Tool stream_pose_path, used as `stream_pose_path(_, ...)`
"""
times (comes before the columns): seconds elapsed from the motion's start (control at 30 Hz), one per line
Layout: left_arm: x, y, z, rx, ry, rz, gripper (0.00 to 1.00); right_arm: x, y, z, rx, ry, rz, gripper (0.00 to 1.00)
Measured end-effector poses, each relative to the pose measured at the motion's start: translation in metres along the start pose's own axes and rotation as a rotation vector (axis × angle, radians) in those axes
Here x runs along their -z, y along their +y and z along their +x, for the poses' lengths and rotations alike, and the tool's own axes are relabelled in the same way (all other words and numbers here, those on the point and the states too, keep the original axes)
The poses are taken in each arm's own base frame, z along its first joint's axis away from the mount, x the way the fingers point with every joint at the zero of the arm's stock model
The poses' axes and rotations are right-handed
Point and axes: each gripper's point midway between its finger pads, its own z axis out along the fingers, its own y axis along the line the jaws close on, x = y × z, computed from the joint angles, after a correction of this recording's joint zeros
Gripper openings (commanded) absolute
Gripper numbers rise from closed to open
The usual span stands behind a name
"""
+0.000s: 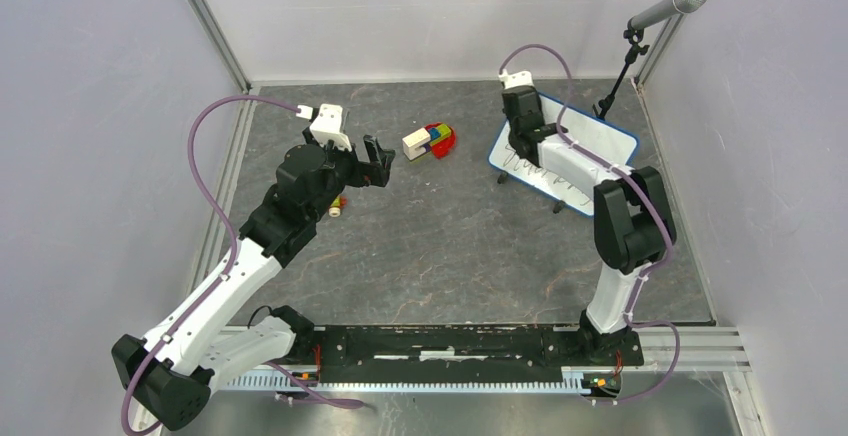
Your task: Erase the whiteboard
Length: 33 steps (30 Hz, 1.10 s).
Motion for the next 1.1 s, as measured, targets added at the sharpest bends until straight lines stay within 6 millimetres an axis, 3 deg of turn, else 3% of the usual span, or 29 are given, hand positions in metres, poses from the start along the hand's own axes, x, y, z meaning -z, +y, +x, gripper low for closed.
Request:
stream_pose_path(0.13,0.001,0.0,-0.001,0.0,-0.001,0.0,1.0,-0.001,-0.035,0.01,-0.025,0.024,0.068,0.3)
stream_pose_path(0.2,0.001,0.0,-0.001,0.0,-0.001,0.001,1.0,-0.001,-0.047,0.011,-0.032,0.026,0.095,0.43)
stream_pose_path(0.3,0.001,0.0,0.0,0.0,-0.001,0.001,1.0,0.0,-0.051,0.01,-0.026,0.027,0.101,0.55)
stream_pose_path(0.47,0.001,0.0,0.0,0.0,-0.001,0.001,1.0,0.002,-0.046,0.008,-0.016,0.029,0.074,0.64)
stream_pose_path(0.53,0.001,0.0,0.0,0.0,-0.001,0.001,1.0,0.004,-0.045,0.006,-0.018,0.023,0.065,0.63)
stream_pose_path(0.67,0.001,-0.001,0.0,0.0,0.0,0.002,1.0,0.008,-0.048,0.001,-0.021,0.008,0.067,0.47)
stream_pose_path(1.1,0.001,0.0,0.0,0.0,0.0,0.001,1.0,0.001,-0.047,-0.005,-0.019,0.007,0.075,0.42)
